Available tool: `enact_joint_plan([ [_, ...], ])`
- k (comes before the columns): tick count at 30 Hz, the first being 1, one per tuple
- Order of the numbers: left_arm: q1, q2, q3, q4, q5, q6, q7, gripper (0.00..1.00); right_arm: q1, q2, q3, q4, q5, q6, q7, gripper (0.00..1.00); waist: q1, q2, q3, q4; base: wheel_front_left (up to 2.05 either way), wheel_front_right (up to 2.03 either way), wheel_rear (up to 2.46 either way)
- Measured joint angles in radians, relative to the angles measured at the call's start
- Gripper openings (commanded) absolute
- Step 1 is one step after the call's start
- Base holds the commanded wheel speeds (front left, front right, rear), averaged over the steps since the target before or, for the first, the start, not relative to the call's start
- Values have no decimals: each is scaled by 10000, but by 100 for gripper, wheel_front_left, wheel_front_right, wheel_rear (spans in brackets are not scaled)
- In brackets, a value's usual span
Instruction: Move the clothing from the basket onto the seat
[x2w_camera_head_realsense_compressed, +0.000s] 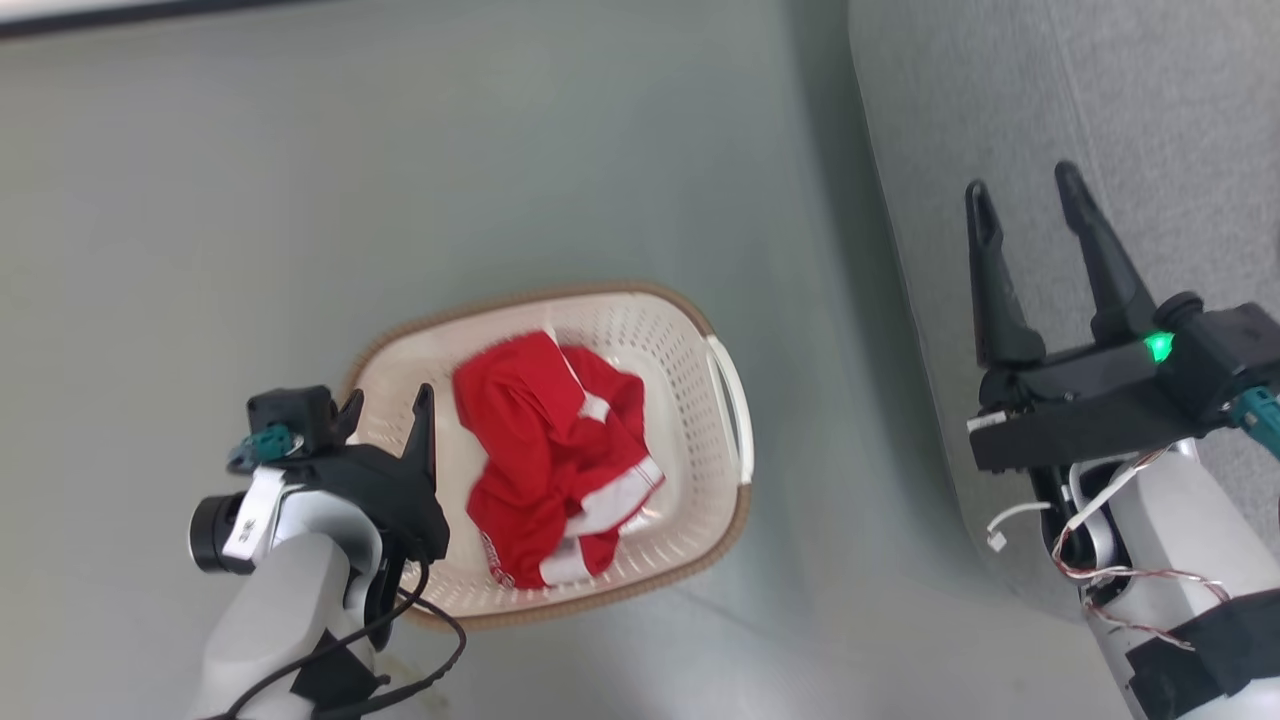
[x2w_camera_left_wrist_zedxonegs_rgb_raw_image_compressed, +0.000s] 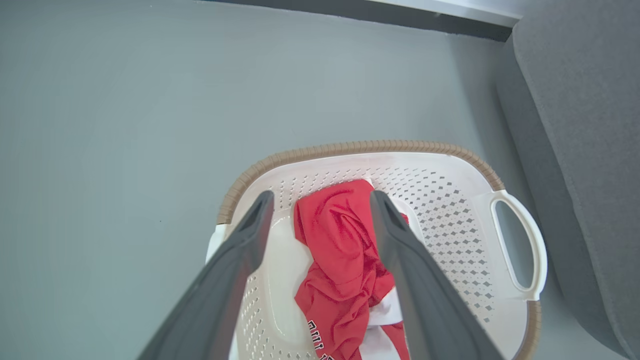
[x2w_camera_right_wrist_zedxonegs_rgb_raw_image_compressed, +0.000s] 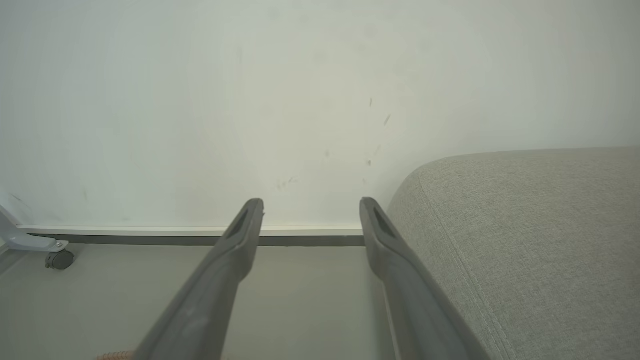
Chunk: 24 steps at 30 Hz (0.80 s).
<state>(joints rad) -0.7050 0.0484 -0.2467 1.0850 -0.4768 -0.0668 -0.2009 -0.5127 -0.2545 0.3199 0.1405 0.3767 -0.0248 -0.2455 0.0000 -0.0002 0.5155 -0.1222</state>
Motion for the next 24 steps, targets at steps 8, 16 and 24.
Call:
enact_joint_plan([
  [8, 551, 8, 245, -297, -155, -40, -322, 100, 622, -40, 17, 343, 46, 2, 67, 100, -1, 0, -1065, 365, 0, 0, 0],
  [16, 1167, 431, 464, -846, -163, -38, -477, 100, 1221, -96, 52, 476, 159, 2, 155, 100, -1, 0, -1993, 644, 0, 0, 0],
  [24, 2050, 951, 788, -1960, -111, 155, -485, 100, 1850, -81, 67, 426, 295, -17, 169, 100, -2, 0, -2906, 888, 0, 0, 0],
])
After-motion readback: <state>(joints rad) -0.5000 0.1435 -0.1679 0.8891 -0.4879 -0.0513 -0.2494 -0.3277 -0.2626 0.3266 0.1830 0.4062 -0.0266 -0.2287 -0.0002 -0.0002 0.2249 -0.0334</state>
